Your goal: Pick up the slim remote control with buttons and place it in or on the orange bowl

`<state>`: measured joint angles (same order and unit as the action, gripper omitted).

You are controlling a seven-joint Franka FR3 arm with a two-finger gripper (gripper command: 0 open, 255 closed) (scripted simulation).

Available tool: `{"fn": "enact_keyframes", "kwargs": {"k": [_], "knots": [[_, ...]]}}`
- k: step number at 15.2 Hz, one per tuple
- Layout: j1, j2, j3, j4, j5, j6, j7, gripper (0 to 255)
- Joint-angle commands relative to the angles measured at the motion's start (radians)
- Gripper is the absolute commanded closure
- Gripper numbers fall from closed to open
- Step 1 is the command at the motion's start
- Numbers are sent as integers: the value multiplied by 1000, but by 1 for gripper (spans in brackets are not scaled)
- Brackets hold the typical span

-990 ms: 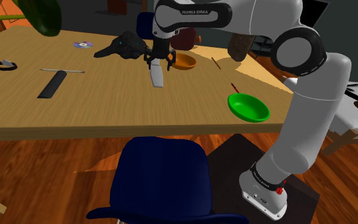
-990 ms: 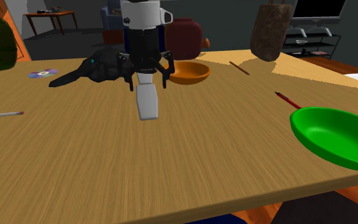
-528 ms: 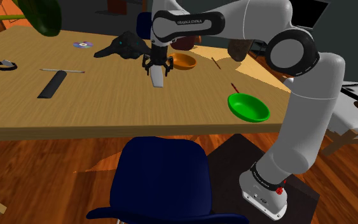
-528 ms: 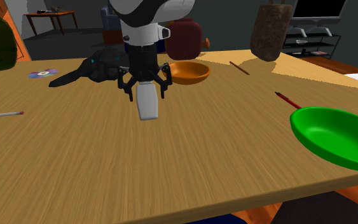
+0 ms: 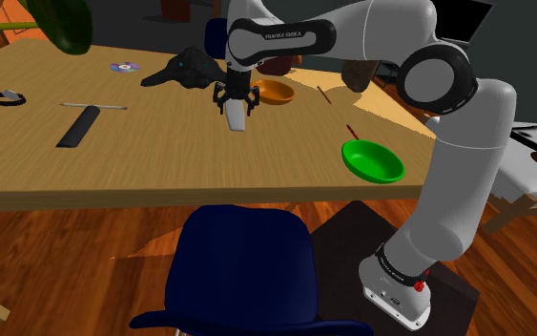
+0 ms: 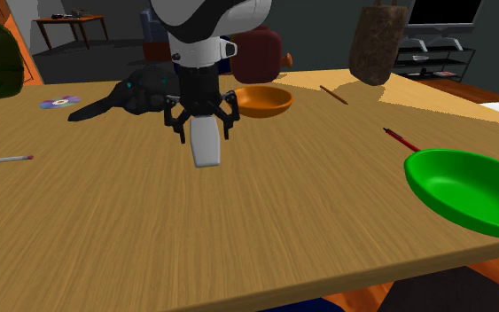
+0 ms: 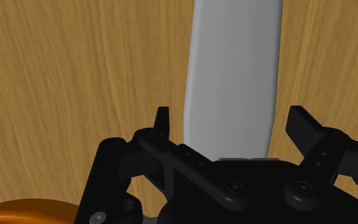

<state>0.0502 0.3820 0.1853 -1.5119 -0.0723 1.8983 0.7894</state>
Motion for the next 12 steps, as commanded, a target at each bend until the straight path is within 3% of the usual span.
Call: {"fn": "enact_keyframes", "kwargs": {"k": [1, 12], "knots": [[0, 0, 0, 0, 0, 0, 0, 255], [0, -4, 1, 21, 1, -25, -1, 255]]}}
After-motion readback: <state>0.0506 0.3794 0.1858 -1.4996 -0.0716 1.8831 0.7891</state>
